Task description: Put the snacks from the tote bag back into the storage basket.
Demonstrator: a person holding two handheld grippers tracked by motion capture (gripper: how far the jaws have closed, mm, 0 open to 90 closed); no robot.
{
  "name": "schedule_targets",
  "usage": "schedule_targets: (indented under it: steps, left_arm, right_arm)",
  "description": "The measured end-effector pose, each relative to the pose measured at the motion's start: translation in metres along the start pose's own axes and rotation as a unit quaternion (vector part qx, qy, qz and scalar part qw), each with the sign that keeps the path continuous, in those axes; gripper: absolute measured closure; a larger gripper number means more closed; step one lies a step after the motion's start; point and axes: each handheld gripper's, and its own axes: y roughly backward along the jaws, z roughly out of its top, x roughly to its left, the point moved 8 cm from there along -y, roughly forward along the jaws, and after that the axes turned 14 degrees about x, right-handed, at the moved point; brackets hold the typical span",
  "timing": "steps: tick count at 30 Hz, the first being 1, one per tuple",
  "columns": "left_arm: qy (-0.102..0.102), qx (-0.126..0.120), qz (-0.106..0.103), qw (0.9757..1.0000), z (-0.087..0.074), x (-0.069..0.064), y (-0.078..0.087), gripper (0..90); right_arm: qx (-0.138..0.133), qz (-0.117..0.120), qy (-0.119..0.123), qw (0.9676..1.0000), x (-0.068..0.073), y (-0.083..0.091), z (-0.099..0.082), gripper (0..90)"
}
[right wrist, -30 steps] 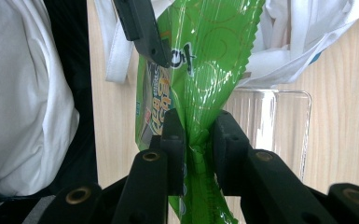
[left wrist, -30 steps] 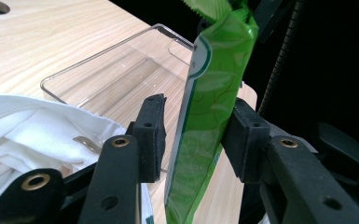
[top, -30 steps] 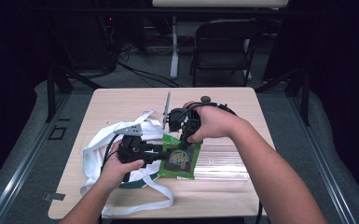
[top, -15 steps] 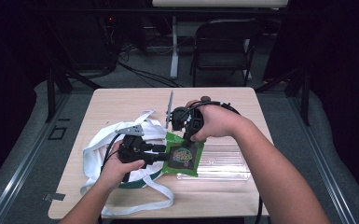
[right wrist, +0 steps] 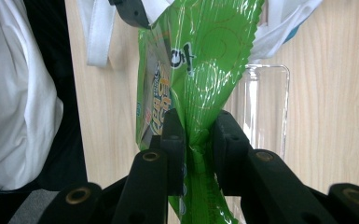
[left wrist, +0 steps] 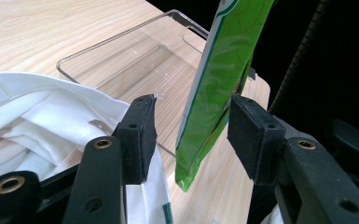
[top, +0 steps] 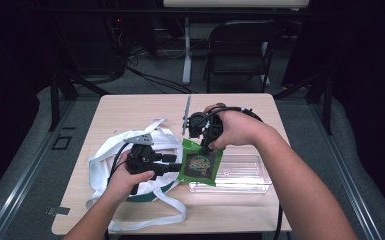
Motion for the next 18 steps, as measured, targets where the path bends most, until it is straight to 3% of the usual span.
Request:
schedule_targets:
  steps: [6,18]
  left_arm:
    - [0.004,0.001,0.019,0.9998,-0.001,0.004,0.002,49.7]
    - [0.017,-0.006,0.029,0.9994,-0.002,0.012,0.007,49.4]
  right_arm:
    - [0.001,-0.01,-0.006,0.9999,-0.003,0.004,-0.003,76.3]
    - [0.005,-0.028,-0.021,0.9994,-0.013,0.009,-0.016,76.3]
